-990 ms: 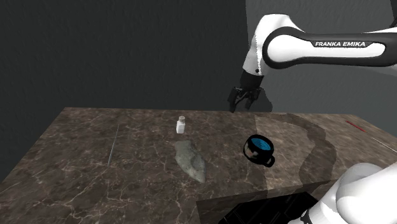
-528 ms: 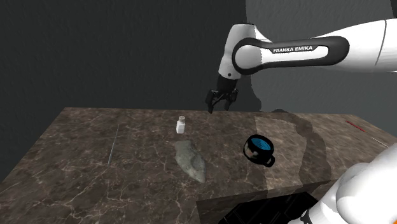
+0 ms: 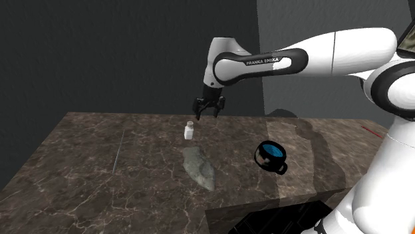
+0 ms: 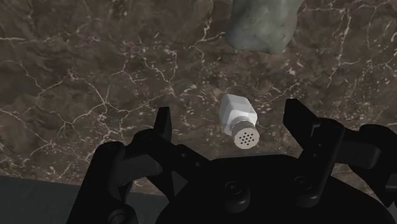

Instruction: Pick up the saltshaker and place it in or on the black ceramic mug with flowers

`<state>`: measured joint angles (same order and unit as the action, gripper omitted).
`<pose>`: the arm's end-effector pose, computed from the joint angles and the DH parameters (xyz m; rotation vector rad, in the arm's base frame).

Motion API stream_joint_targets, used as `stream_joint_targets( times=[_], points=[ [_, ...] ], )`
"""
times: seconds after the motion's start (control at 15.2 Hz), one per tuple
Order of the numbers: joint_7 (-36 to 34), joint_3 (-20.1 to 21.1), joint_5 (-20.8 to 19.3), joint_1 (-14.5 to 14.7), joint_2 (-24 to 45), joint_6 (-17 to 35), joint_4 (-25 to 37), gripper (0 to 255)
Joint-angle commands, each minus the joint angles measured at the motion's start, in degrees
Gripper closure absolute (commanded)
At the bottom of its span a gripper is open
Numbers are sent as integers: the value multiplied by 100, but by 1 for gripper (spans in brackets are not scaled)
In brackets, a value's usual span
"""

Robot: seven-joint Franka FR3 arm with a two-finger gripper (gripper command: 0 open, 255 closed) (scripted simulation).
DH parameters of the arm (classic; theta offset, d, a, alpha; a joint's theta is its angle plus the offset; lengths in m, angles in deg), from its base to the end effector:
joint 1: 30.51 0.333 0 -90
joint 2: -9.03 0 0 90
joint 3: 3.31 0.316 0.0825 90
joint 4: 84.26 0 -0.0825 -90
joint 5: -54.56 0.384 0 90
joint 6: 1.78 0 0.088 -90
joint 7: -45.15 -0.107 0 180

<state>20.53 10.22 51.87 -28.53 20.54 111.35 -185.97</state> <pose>0.5970 0.1541 0.4466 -3.1286 0.2277 -0.0045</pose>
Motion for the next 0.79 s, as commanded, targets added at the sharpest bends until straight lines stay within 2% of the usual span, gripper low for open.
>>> stream_joint_targets(
  times=[0.0, 0.26, 0.33, 0.73],
  points=[
    [-134, -4, -121, 70, 479, -6, 469, 0],
    [-362, -48, -337, 268, 1469, -139, 1560, 0],
    [-377, -56, -352, 289, 1558, -158, 1666, 0],
    [-402, -77, -389, 291, 1690, 238, 1398, 0]
  ],
)
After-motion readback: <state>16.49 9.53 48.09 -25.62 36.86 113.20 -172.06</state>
